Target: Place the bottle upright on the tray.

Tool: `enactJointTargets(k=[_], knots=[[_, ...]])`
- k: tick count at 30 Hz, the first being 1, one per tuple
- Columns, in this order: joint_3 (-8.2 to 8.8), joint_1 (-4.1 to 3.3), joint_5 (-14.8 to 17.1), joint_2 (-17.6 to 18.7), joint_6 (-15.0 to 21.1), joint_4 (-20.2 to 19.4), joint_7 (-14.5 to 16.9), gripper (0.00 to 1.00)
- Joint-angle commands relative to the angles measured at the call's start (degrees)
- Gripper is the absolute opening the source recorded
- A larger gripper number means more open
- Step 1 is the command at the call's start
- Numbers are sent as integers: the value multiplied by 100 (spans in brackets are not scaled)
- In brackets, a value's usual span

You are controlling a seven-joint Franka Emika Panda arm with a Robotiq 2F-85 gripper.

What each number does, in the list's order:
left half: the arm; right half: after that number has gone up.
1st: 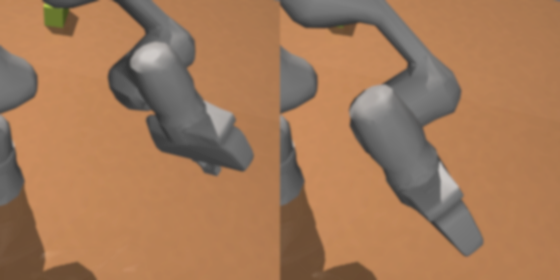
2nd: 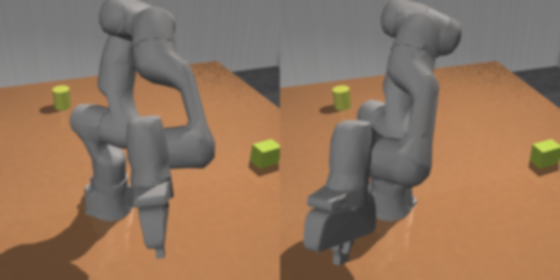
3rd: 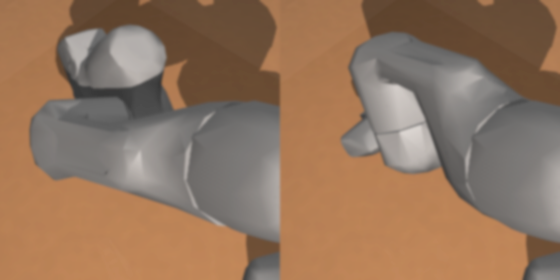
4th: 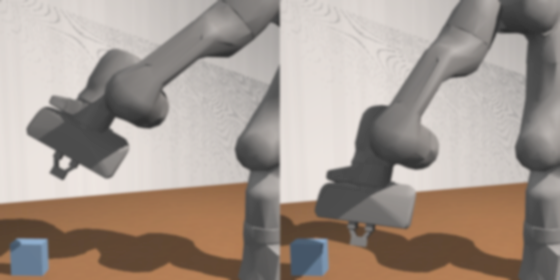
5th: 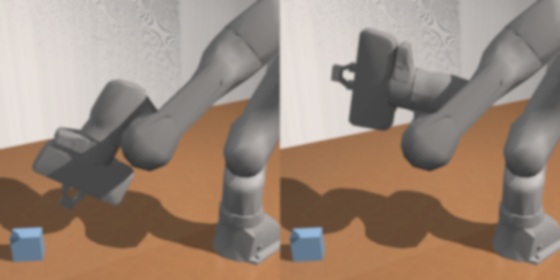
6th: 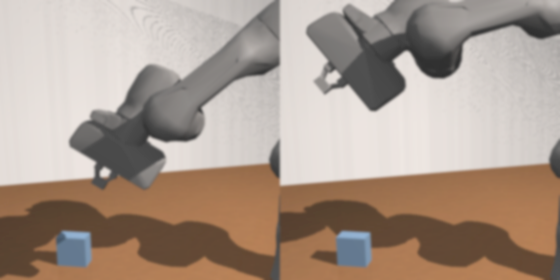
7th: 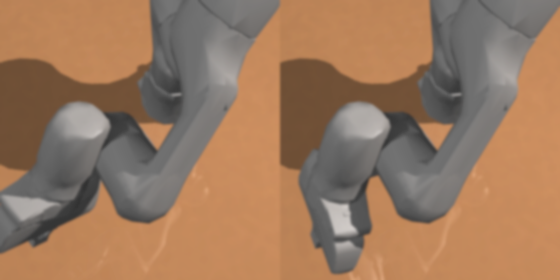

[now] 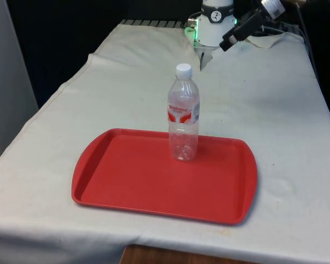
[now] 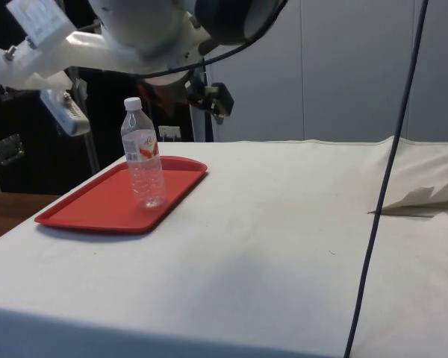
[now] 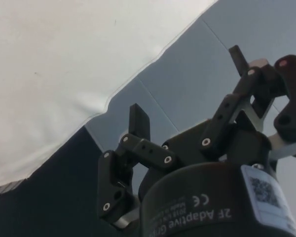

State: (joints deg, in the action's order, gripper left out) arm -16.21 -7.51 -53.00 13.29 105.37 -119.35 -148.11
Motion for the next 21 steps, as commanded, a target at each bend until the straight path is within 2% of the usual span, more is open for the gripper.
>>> enactJointTargets(k=[1,2,7,8,9,15,16,17,21], knots=[[6,0,11,-11,34,-17,-6,100],[17,34,115,-97,264,-132,-46,100],[69,34,201,-166,424,-246,-63,100],[74,0,149,-115,264,-183,-34,100],[74,34,218,-183,458,-269,-63,100],[149,34,372,-292,705,-453,-80,100],[155,0,332,-241,544,-395,-52,100],[160,34,390,-309,733,-476,-80,100],[201,40,458,-355,859,-556,-74,100]])
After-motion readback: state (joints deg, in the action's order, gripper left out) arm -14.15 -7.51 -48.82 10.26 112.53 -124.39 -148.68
